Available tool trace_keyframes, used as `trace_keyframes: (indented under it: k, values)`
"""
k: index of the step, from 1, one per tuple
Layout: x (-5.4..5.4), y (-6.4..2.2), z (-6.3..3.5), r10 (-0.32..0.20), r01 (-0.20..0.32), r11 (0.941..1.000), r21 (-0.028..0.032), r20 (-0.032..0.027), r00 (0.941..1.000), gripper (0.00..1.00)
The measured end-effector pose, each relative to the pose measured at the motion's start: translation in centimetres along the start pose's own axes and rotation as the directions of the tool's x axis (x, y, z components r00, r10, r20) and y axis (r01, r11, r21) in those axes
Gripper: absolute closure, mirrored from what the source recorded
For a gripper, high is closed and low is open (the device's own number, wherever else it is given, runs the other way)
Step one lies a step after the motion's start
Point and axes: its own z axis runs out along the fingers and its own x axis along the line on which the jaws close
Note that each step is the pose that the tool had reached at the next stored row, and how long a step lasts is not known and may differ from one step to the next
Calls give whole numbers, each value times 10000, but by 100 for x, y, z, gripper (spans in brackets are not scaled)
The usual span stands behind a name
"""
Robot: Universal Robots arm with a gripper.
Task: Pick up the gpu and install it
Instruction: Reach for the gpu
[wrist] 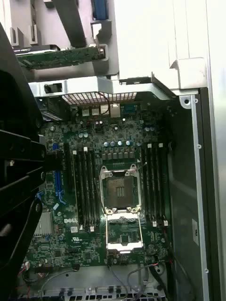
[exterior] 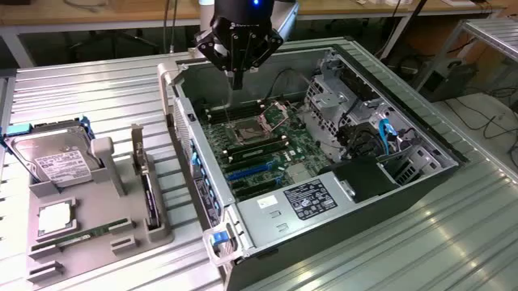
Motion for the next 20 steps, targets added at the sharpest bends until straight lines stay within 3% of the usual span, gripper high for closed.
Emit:
trace_keyframes:
  k: [10, 20]
  values:
    - [22, -3, -1, 2, -2, 10000, 2, -2, 10000, 89]
    - [442, -123, -12, -1, 1, 10000, 0, 0, 10000, 89]
